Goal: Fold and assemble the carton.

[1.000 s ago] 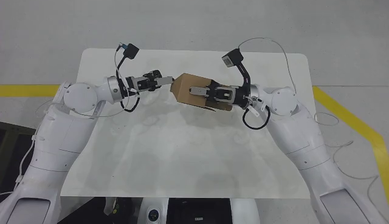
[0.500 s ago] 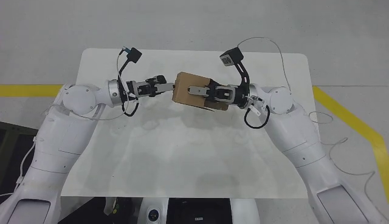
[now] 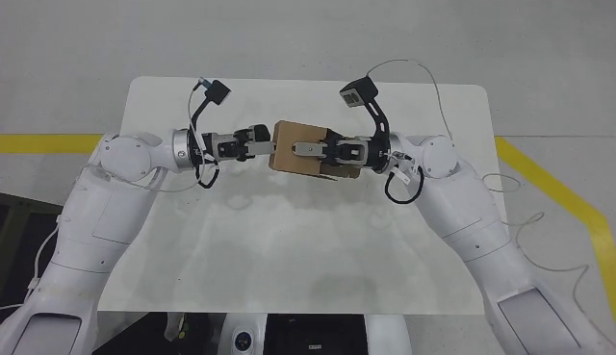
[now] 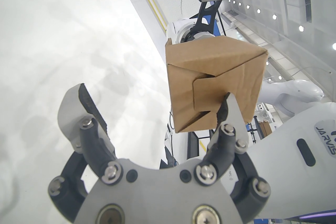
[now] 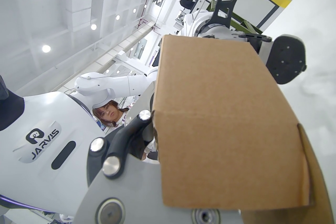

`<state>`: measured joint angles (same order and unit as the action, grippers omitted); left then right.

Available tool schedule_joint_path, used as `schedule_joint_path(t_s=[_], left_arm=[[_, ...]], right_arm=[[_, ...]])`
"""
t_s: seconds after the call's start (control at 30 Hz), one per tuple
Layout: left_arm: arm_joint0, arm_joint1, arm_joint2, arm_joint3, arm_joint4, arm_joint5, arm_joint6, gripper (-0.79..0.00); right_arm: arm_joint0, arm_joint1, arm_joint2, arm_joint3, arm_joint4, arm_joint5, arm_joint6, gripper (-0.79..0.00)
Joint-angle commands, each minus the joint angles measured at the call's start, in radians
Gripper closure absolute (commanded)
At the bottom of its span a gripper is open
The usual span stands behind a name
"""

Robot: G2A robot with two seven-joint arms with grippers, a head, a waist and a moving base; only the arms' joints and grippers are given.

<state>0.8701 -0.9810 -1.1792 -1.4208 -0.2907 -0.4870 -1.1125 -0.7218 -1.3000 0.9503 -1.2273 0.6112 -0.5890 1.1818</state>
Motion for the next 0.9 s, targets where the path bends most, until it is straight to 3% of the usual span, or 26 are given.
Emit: schedule_joint_path(t_s=[0.0, 0.67, 0.87], left_arm=[[-0.001, 0.000, 0.001, 0.003, -0.003, -0.002, -0.004, -0.785], [-0.012, -0.003, 0.024, -0.001, -0.015, 0.001, -0.024, -0.785], [-0.009, 0.003, -0.008, 0.017, 0.030, -0.007, 0.027, -0.785]], right_arm=[[0.001, -0.002, -0.001, 0.004, 0.010, -0.004, 0.007, 0.000], [0.018, -0.018, -0.024, 0.020, 0.043, -0.006, 0.044, 0.000], [0.017, -0.012, -0.002, 0.052, -0.003, 0.002, 0.027, 0.000]])
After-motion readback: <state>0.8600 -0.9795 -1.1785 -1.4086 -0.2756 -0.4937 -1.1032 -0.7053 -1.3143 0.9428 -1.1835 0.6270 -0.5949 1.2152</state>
